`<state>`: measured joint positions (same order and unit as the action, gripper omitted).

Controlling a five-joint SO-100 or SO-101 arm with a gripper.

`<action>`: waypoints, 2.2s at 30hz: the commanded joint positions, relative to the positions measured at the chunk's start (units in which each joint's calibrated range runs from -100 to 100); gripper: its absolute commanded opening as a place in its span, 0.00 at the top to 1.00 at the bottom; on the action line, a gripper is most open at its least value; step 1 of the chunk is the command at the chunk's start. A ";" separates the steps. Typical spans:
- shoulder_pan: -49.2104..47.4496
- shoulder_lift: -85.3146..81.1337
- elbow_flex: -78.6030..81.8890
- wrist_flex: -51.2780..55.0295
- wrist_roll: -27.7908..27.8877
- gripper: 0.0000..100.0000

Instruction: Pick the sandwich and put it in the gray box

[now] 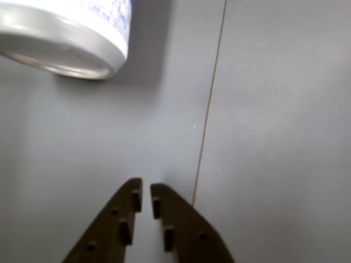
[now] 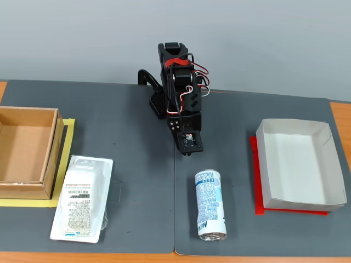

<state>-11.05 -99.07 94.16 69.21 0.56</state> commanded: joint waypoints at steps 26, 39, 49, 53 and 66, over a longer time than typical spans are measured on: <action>10.79 60.62 -61.91 -13.31 -0.22 0.98; 20.94 74.18 -69.97 -13.31 0.40 0.98; 25.12 83.42 -78.65 -12.44 5.77 0.98; 26.76 85.29 -80.64 -12.27 8.89 0.98; 33.92 86.05 -83.44 -5.93 15.51 0.98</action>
<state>20.78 -12.74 14.95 62.97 14.82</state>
